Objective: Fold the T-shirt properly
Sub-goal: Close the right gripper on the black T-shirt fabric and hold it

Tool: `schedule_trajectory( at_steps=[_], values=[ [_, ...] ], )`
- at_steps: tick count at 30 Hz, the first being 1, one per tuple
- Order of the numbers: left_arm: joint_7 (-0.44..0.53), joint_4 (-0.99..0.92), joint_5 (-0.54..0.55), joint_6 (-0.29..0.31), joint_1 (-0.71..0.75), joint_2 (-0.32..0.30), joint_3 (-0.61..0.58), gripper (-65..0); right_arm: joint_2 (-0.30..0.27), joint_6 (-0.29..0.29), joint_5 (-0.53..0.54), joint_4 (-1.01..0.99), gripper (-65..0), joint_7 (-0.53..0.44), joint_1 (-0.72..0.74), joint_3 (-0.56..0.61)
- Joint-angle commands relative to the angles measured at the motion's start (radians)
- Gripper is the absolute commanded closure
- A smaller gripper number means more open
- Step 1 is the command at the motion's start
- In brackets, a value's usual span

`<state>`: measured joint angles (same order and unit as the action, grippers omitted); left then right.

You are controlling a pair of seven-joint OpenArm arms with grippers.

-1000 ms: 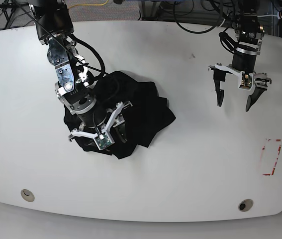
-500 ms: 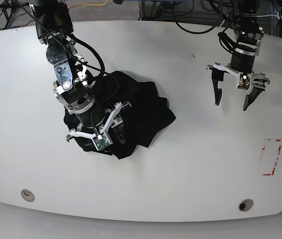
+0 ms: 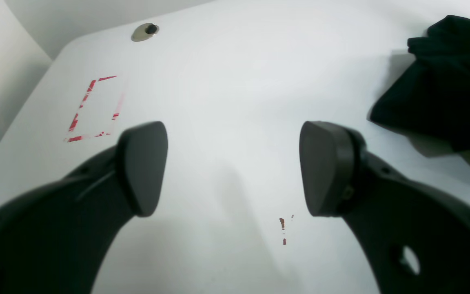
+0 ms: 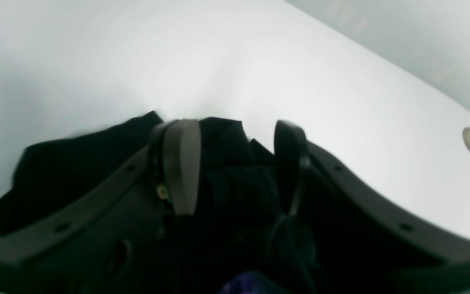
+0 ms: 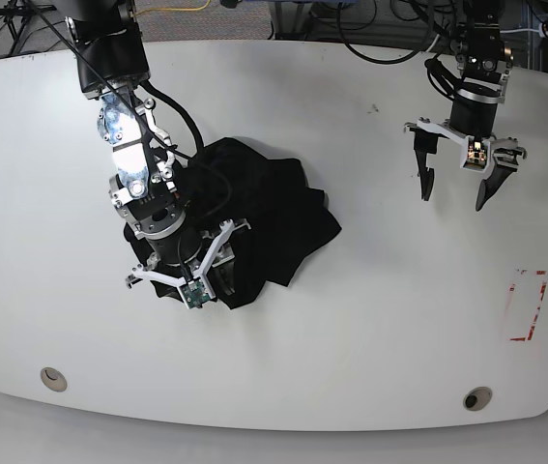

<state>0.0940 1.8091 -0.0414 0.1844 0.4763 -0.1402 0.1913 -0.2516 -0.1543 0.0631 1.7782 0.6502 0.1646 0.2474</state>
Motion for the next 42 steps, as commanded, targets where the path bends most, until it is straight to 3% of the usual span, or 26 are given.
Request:
schedule_trajectory(
  at_steps=[1,11,27,42],
  values=[
    [0.024,0.015,0.007,-0.002,-0.006,-0.008,-0.001,-47.3,-0.009,0.002,0.015,-0.061,-28.7,-0.049,0.023,-0.008],
    [0.019,0.015,0.005,-0.002,-0.007,-0.005,0.000,-47.8,-0.023,0.002,0.040,-0.118,-29.4,-0.116,0.013,0.004],
    [0.016,0.007,0.007,0.000,-0.009,-0.006,0.007,-47.9,-0.050,0.002,0.039,-0.091,-28.4,-0.114,-0.015,0.028],
    [0.026,0.006,0.006,0.000,-0.018,-0.007,0.004,-48.1,-0.035,0.001,0.038,-0.064,-29.0,-0.149,-0.055,0.080]
  ],
)
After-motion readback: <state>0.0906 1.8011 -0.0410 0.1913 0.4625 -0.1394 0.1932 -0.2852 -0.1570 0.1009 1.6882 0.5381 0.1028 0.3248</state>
